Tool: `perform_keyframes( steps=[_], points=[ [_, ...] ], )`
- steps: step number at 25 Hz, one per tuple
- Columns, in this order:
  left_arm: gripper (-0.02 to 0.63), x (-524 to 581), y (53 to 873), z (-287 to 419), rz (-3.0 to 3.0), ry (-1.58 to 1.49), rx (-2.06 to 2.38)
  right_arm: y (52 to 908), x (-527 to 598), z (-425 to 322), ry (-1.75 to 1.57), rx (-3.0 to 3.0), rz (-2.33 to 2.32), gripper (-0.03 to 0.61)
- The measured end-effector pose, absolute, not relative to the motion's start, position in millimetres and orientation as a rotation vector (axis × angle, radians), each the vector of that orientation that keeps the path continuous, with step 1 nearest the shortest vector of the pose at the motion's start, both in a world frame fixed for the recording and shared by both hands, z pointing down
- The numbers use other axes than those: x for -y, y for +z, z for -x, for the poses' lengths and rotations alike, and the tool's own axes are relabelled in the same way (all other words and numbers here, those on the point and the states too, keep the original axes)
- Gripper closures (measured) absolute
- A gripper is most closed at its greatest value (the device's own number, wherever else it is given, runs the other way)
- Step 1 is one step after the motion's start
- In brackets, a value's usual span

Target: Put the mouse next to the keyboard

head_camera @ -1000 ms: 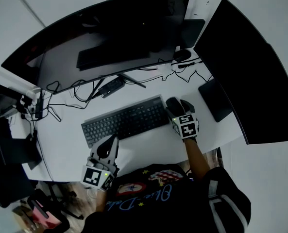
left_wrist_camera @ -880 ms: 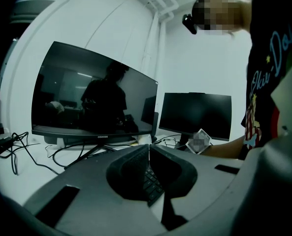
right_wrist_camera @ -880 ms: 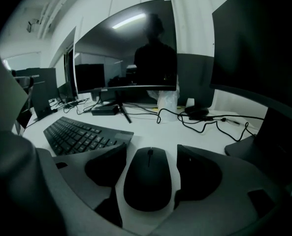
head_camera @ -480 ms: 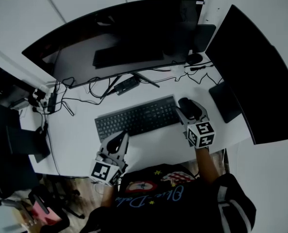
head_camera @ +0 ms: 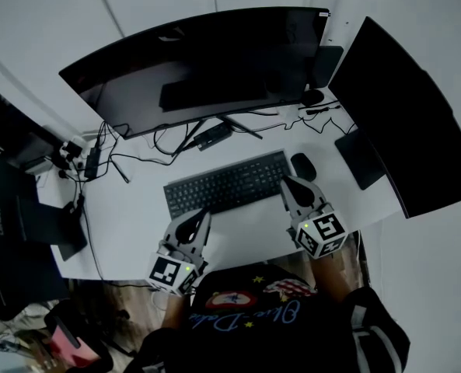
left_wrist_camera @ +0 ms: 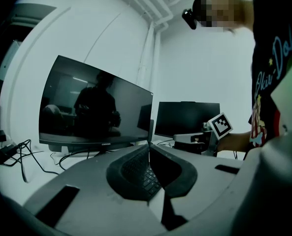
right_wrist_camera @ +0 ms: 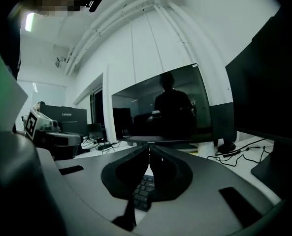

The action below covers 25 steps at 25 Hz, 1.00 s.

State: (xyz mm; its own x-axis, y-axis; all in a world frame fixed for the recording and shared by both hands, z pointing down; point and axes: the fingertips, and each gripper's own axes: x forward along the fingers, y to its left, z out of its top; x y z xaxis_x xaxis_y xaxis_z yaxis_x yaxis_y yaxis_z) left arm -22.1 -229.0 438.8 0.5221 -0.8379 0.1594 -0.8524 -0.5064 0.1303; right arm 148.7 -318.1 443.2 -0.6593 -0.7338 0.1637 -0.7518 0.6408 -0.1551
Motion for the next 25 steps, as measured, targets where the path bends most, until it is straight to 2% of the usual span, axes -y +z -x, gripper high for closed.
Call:
perform_keyframes(
  steps=[10, 25],
  points=[
    [0.609, 212, 439, 30, -2.583, 0.116, 1.377, 431, 249, -93, 0.34, 2.822, -1.045, 0.578],
    [0.609, 196, 442, 33, -2.59, 0.127, 1.353, 428, 239, -96, 0.35, 2.803, -1.111, 0.58]
  ],
)
